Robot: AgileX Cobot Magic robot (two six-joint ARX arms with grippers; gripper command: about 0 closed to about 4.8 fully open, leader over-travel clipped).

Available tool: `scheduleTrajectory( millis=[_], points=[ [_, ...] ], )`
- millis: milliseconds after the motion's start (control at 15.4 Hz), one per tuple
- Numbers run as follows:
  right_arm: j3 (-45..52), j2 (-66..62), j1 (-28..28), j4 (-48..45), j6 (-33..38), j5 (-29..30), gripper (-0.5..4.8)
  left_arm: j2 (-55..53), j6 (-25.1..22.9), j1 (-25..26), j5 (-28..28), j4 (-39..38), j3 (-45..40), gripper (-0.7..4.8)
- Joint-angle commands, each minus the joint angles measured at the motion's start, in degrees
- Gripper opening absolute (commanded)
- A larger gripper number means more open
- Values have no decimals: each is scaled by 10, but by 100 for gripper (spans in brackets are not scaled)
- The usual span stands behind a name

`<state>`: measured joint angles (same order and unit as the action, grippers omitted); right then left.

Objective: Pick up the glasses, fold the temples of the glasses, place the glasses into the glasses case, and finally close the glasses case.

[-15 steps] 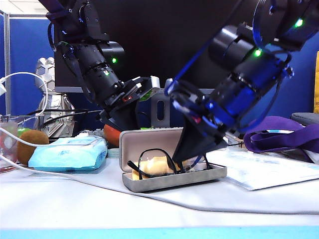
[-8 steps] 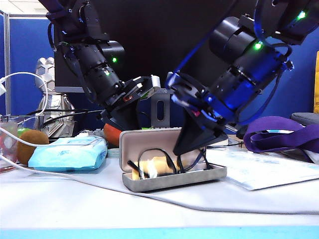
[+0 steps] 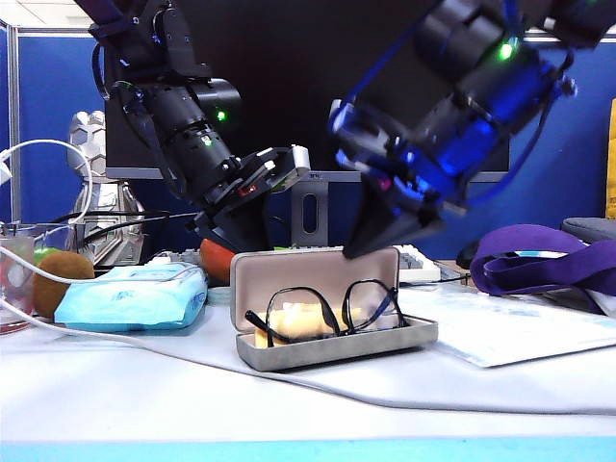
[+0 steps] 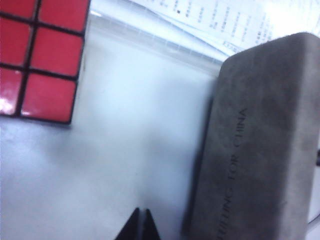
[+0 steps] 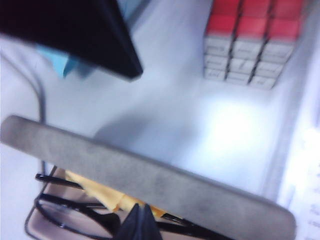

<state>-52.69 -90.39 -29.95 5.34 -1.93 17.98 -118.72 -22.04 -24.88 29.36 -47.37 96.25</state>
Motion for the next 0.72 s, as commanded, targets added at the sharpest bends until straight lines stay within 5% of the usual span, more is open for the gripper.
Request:
scheduleTrajectory(
  millis=[65,717],
  points=[
    [-2,-7,-1,11,-3,-3,-5,3,0,-1,4,6,2,-5],
    [-2,-40,-1,-27,-17,-13,-5,3,0,-1,5,5,2,-5]
  ],
)
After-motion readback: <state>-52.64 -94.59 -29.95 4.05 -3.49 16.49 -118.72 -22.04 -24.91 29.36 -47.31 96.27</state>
